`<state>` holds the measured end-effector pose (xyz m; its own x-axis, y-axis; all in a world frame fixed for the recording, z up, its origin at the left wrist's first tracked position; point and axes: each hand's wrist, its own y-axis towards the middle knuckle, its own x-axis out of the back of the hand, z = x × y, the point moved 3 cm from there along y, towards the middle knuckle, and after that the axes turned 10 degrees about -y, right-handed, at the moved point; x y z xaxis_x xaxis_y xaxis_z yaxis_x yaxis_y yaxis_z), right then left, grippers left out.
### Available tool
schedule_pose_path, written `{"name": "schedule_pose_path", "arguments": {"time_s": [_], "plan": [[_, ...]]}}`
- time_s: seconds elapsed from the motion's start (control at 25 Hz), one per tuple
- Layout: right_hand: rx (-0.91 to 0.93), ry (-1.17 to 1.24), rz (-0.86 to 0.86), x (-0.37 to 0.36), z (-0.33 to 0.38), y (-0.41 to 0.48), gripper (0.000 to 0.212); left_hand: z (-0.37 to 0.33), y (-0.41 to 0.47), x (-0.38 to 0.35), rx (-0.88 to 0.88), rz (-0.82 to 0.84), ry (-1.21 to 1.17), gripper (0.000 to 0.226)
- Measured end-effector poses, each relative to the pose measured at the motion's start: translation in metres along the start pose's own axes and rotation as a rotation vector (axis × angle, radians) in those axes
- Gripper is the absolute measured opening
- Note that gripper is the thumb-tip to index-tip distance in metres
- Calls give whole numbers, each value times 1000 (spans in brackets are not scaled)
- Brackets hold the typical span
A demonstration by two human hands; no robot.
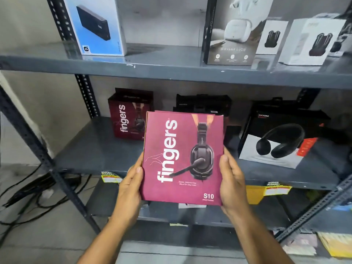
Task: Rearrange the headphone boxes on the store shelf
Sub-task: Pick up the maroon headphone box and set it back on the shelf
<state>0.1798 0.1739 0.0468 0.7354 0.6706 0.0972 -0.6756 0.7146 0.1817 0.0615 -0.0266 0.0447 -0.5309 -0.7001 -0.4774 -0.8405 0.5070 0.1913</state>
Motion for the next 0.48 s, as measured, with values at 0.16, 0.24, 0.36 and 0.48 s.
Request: {"name": "schedule_pose_path", "arguments": {"time_s": [0.16, 0.24, 0.36, 0.48], "plan": [[7, 14, 16, -8, -10, -17, 63, 2, -22, 14, -40, -57, 70, 64], [-6, -47, 25, -17, -12, -23, 54, 3, -28, 26, -12, -95, 95, 54], [-25, -131, 91, -42, -18, -20, 32, 0, -15, 56, 1, -208, 121, 32], [-45, -117, 227, -91, -23, -1, 42, -10, 23, 90, -1, -284, 189, 35]]}}
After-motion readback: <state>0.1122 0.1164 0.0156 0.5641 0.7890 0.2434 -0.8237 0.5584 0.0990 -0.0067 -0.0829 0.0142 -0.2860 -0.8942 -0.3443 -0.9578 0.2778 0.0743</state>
